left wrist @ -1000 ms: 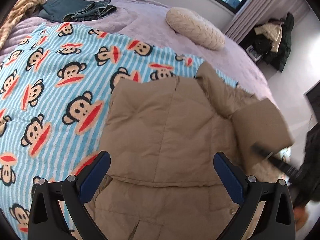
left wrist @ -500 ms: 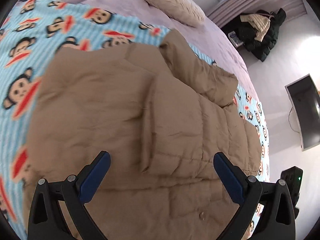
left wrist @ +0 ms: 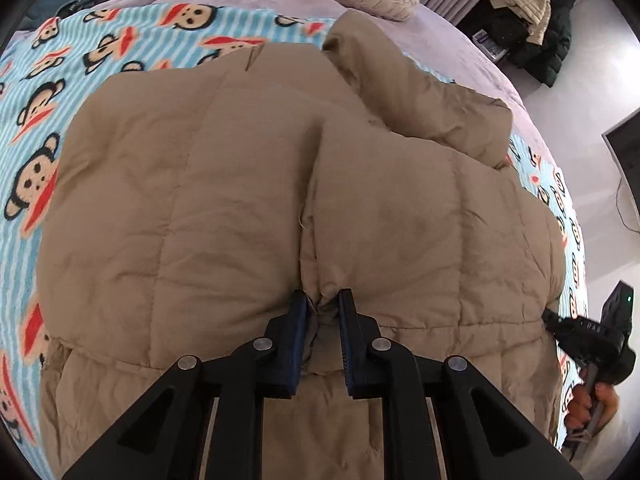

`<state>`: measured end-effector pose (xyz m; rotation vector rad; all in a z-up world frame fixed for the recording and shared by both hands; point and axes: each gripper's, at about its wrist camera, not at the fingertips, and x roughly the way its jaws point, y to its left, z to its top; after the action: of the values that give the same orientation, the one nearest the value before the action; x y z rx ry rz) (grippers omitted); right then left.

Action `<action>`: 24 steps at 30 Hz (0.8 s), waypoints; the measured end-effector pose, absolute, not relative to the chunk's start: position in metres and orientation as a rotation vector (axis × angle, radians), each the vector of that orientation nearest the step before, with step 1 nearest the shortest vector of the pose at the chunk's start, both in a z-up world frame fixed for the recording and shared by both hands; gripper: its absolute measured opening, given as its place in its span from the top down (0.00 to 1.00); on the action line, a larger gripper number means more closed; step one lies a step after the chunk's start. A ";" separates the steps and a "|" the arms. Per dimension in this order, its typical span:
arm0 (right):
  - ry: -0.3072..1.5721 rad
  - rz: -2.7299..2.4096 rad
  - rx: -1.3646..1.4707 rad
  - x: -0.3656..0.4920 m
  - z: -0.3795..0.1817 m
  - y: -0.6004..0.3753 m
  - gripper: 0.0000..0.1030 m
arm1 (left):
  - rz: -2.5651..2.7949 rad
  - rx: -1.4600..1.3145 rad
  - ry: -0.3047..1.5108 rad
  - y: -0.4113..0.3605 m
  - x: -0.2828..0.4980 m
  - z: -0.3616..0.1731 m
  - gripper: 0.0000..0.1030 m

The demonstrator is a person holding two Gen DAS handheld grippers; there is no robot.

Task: Fold large clothes

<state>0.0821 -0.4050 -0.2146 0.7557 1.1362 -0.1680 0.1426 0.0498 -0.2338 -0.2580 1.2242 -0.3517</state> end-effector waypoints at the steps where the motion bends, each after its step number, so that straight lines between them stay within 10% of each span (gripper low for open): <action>1: 1.129 -0.171 0.756 0.081 -0.213 -0.404 0.92 | -0.340 -0.257 1.220 0.050 0.144 -0.233 0.83; 14: 1.032 -0.139 0.597 0.065 -0.144 -0.428 0.91 | -0.302 -0.130 1.085 0.055 0.151 -0.167 0.83; 24: 1.095 -0.144 0.587 0.130 -0.198 -0.440 0.91 | -0.275 -0.014 1.094 -0.011 0.199 -0.218 0.83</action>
<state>0.1300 -0.4397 -0.1985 0.5868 1.0955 -0.1440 0.1986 -0.0109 -0.2175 -0.0141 1.0940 -0.2752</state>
